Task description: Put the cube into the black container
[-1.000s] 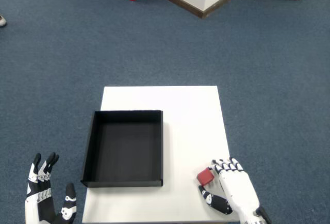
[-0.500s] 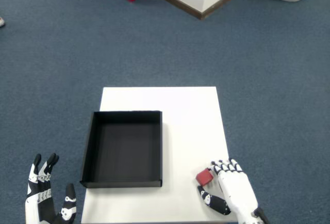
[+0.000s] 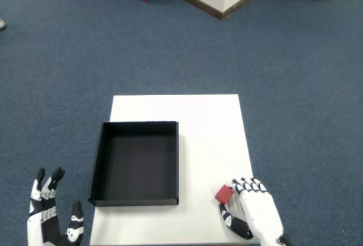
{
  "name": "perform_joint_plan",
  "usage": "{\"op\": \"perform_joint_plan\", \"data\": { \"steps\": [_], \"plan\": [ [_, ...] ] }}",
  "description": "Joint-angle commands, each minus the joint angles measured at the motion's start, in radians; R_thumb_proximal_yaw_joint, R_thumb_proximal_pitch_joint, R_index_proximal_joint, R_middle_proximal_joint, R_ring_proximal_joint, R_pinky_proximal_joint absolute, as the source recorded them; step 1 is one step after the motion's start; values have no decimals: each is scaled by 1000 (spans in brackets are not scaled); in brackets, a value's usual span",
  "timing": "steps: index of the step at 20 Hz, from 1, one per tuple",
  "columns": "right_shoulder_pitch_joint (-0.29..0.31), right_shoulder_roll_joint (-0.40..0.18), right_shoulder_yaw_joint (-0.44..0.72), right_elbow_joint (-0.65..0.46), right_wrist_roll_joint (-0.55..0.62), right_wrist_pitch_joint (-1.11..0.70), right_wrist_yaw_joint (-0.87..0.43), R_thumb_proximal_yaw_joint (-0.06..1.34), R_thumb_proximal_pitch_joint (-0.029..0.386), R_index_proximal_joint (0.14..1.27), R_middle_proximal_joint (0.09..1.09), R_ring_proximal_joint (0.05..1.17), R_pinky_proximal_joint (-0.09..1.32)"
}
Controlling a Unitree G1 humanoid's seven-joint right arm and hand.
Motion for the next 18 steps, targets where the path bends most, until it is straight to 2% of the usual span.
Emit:
{"op": "perform_joint_plan", "data": {
  "steps": [1, 18],
  "plan": [
    [-3, -11, -2, 17, 2, -22, 5, 1258, 153, 1096, 335, 295, 205],
    [-9, -7, 3, 22, -14, -74, -46, 1243, 173, 1063, 315, 279, 197]
  ]
}}
